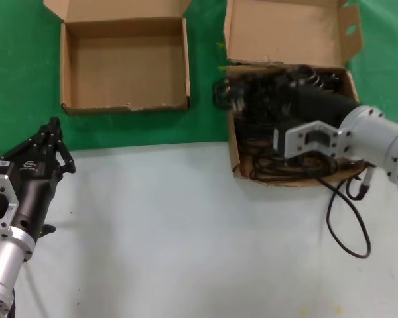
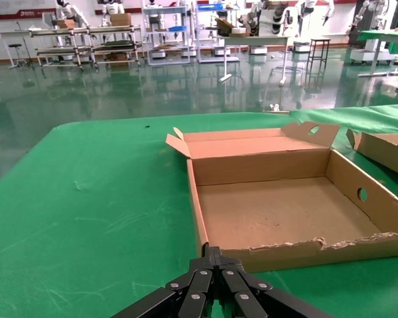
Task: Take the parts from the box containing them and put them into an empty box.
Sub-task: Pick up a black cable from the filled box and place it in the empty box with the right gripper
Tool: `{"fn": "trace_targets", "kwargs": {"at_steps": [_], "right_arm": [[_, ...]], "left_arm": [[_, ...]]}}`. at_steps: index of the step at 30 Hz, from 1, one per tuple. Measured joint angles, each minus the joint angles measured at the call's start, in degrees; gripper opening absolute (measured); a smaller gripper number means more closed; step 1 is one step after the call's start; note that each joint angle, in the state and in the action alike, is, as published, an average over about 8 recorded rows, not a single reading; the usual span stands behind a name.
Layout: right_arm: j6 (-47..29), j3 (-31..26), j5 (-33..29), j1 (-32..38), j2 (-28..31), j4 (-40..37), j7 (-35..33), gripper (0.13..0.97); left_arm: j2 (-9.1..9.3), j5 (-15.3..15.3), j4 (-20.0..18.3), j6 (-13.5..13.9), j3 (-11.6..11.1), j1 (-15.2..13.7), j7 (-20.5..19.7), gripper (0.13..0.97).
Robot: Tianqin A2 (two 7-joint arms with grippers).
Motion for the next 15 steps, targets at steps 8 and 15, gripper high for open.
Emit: {"fn": "trace_targets", "kwargs": {"at_steps": [8,15], "right_arm": [[-3.69,5.30,-5.68,-1.08,-1.84,8.92,7.18,0.228],[-6.14,5.34,-8.99,1.34,-6.05,12.80,9.83,0.228]], "left_arm": [[0.00,0.00,0.00,0.00,0.00,0.00,0.00,0.145],[0.00,0.00,0.00,0.00,0.00,0.00,0.00,0.145]]}}
